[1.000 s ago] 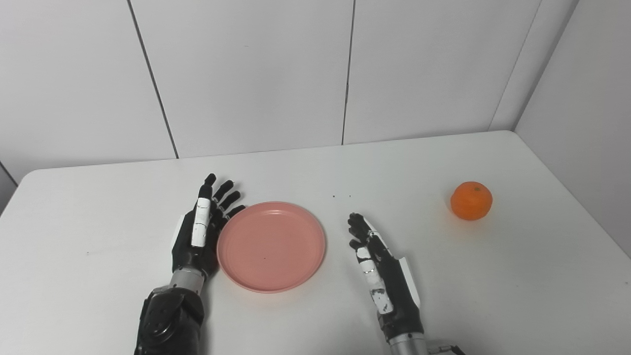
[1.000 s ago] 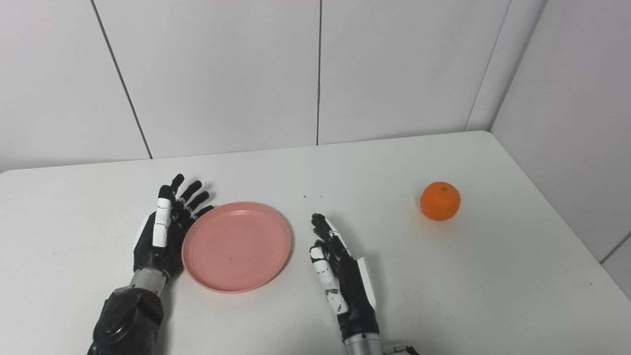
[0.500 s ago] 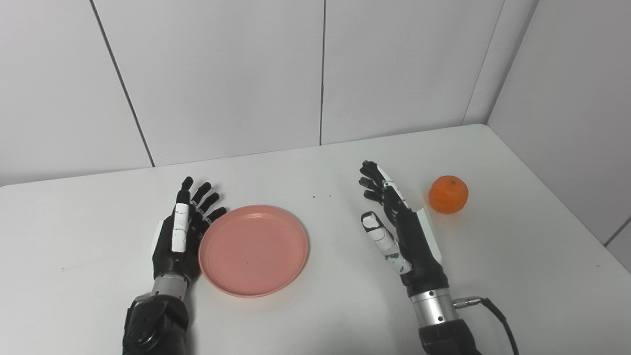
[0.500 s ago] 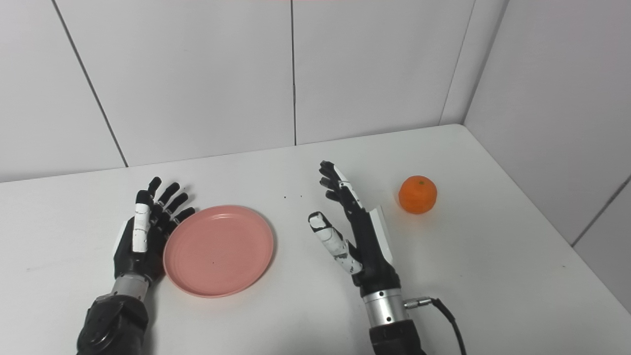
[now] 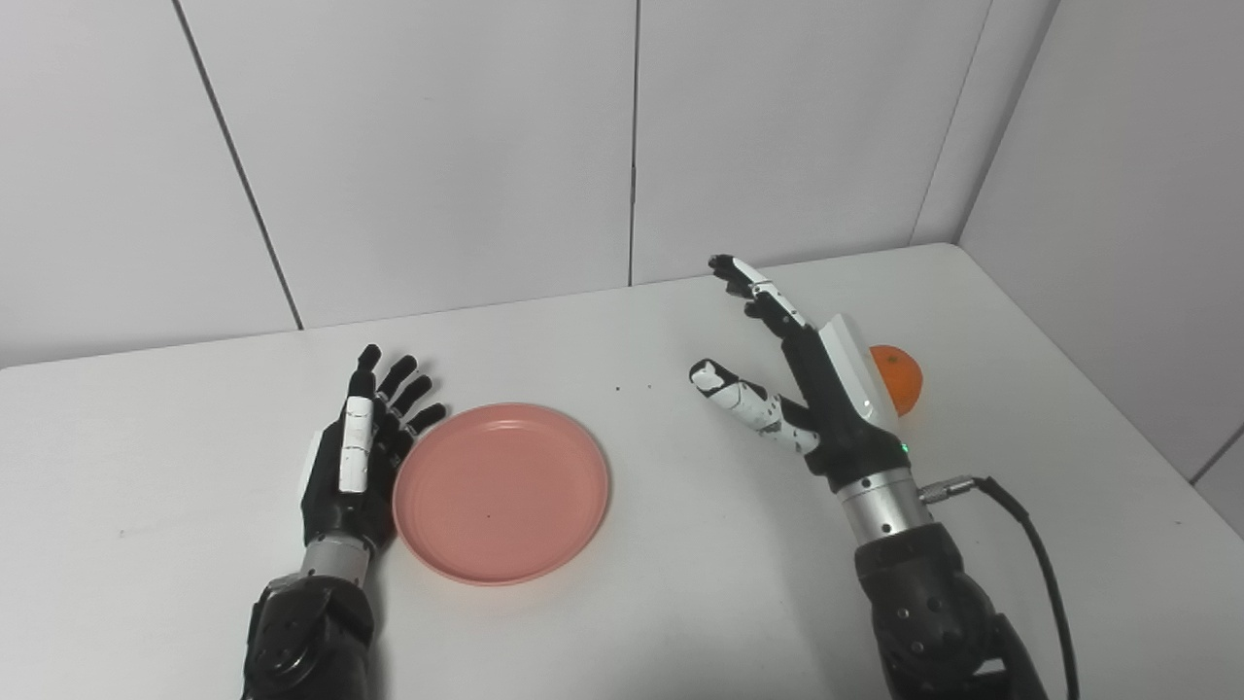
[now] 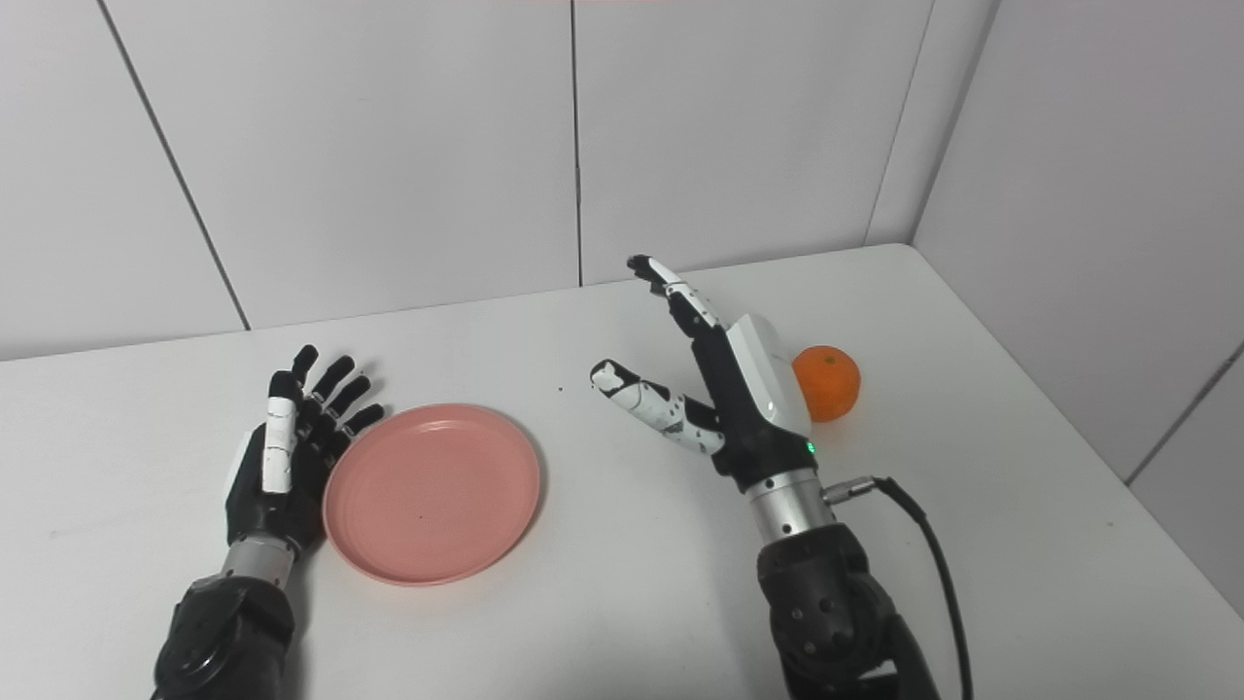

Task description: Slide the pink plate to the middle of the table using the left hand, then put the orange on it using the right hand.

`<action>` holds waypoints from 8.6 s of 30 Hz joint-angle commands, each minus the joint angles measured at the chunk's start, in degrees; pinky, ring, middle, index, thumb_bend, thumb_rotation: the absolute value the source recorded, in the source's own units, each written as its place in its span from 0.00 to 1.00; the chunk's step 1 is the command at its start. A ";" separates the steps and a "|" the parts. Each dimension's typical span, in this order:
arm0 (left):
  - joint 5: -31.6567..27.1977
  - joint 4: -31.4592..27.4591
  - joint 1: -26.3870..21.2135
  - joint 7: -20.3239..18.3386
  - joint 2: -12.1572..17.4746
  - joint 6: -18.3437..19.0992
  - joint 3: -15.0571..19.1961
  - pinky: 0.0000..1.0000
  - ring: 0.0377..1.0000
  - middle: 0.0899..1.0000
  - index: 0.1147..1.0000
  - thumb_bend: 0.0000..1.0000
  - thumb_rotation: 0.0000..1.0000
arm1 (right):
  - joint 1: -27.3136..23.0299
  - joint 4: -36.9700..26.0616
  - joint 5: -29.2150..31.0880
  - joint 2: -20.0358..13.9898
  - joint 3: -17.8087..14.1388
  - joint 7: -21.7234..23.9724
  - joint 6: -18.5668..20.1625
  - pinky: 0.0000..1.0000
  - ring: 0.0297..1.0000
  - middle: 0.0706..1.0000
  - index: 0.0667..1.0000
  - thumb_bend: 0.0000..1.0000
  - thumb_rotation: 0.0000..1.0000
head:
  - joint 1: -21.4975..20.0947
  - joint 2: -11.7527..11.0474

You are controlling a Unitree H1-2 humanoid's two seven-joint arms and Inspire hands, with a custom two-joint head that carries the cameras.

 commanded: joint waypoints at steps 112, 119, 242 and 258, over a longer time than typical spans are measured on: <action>-0.33 -4.56 1.66 1.25 -0.06 7.64 1.13 0.78 0.85 0.84 0.97 0.94 0.79 | -8.71 43.35 -14.25 -22.52 9.98 -7.08 5.17 0.17 0.21 0.23 0.30 0.59 0.50 | 2.96 2.13; -0.34 -4.30 1.38 1.31 -0.41 7.41 1.04 0.78 0.85 0.83 0.97 0.93 0.78 | -8.75 40.30 -12.62 -23.54 9.39 -4.31 5.96 0.15 0.18 0.21 0.28 0.59 0.51 | 3.20 2.28; 4.97 -3.61 2.48 6.58 -4.81 5.05 -2.06 0.74 0.85 0.79 0.97 0.94 0.81 | -18.26 25.72 -21.05 0.57 26.65 4.69 -2.02 0.20 0.24 0.28 0.35 0.58 0.63 | 20.49 3.57; 5.56 -4.21 2.73 7.45 -5.01 4.13 -2.39 0.70 0.75 0.77 0.98 0.93 0.81 | -16.89 26.55 -23.21 0.33 28.68 5.49 -1.66 0.23 0.28 0.34 0.48 0.68 0.77 | 20.48 3.70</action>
